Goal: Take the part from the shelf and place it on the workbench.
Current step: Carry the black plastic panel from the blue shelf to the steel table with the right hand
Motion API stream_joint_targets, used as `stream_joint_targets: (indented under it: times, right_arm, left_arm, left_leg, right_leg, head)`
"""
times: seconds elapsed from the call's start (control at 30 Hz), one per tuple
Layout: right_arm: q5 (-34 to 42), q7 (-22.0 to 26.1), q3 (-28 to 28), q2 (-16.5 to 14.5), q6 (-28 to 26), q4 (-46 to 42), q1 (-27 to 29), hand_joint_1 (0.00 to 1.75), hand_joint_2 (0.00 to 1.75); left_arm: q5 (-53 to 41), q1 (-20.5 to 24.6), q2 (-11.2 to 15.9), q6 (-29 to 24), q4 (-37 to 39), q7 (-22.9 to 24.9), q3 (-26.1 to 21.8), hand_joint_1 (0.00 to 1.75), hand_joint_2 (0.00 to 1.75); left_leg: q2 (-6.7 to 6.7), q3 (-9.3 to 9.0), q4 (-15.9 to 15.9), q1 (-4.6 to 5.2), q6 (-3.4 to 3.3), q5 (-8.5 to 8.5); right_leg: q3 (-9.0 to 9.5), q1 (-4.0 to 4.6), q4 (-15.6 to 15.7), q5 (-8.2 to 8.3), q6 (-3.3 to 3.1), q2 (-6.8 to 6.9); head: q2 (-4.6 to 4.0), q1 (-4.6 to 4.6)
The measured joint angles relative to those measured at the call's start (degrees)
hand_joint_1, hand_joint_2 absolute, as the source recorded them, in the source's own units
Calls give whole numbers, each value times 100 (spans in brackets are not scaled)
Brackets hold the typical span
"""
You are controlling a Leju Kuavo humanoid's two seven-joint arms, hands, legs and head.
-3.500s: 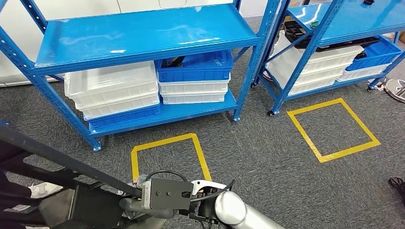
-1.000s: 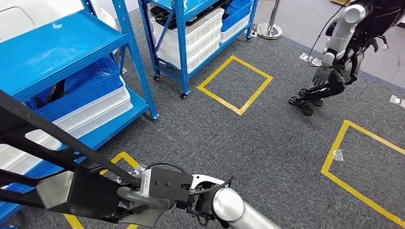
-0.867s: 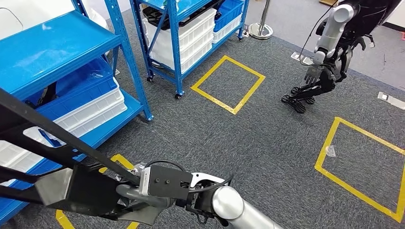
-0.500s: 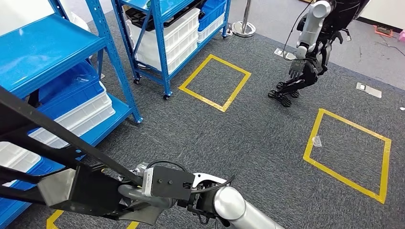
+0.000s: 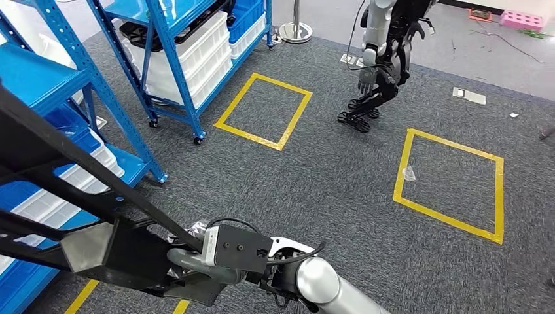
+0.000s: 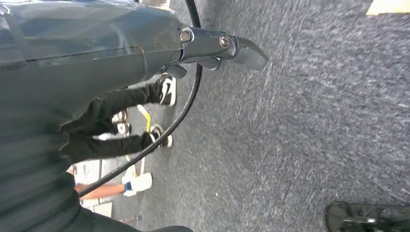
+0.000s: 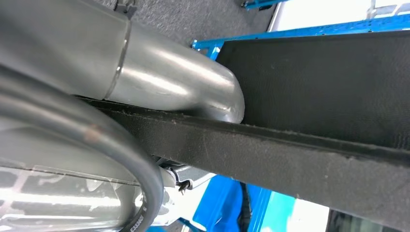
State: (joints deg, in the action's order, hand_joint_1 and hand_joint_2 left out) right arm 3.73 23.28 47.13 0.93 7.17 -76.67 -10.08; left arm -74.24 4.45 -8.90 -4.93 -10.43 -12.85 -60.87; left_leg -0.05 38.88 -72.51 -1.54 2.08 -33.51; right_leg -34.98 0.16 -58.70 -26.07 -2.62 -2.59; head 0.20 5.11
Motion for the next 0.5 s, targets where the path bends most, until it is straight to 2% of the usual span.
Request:
stream_joint_targets:
  times: [0.07, 0.1, 0.17, 0.23, 0.3, 0.37, 0.4, 0.43, 0.47, 0.5]
  right_arm:
    - [-1, 5, 3, 3, -28, -15, 3, 175, 0]
    - [-3, 8, 3, 3, -50, -24, 4, 175, 0]
    - [-5, 19, 2, 8, -90, -40, 20, 175, 0]
    - [-6, 35, 1, 20, -116, -58, 49, 175, 0]
    - [-6, 53, -2, 31, -138, -84, 62, 175, 0]
    - [-5, 63, -2, 37, -157, -104, 70, 175, 0]
    - [-5, 66, -2, 43, -162, -107, 80, 175, 0]
    - [-5, 65, -2, 51, -164, -107, 91, 175, 0]
    - [-6, 64, -3, 60, -165, -107, 101, 175, 0]
    - [-6, 64, -3, 67, -166, -108, 107, 175, 0]
  left_arm:
    - [-15, 21, 0, -4, 0, 4, 3, 0, 175]
    - [-23, 33, 0, -6, 1, -19, 7, 0, 175]
    - [-43, 53, 0, -7, 2, -83, 20, 0, 175]
    - [-63, 69, -6, -11, 2, -111, 36, 0, 175]
    - [-78, 75, -8, -30, 0, -76, 48, 0, 175]
    - [-85, 68, -3, -46, -1, -55, 60, 0, 175]
    - [-86, 64, -3, -47, 0, -55, 67, 0, 175]
    - [-87, 61, -2, -47, 0, -55, 73, 0, 175]
    - [-87, 61, -2, -46, 0, -55, 78, 0, 175]
    - [-89, 61, -2, -46, 0, -55, 80, 0, 175]
  left_leg:
    - [-161, -313, 785, -21, -19, 408]
    - [-254, -422, 1061, -28, -31, 513]
    - [-351, -480, 1216, -15, -65, 522]
    - [-276, -487, 1243, -21, -131, 539]
    - [-173, -509, 1278, -39, -209, 554]
    - [-57, -519, 1285, -23, -251, 546]
    - [7, -521, 1284, -16, -259, 540]
    - [69, -526, 1284, -13, -261, 531]
    - [129, -535, 1284, -14, -259, 521]
    - [182, -551, 1284, -17, -251, 507]
  right_leg:
    - [17, 9, -24, -20, 25, -117]
    - [8, 15, -36, -26, 47, -163]
    - [-25, 19, -47, -21, 96, -234]
    - [-45, 5, -53, -22, 147, -255]
    - [-173, 0, -303, -180, 199, -97]
    - [-524, -26, -988, -510, 238, 93]
    - [-727, -48, -1369, -646, 252, 129]
    - [-868, -67, -1621, -698, 265, 149]
    - [-903, -83, -1660, -642, 275, 168]
    - [-812, -93, -1461, -490, 282, 197]
  head:
    - [-1, -2]
    - [-1, -3]
    - [-1, -3]
    - [0, -2]
    - [0, 25]
    - [0, 52]
    - [0, 53]
    - [0, 54]
    - [0, 54]
    - [0, 54]
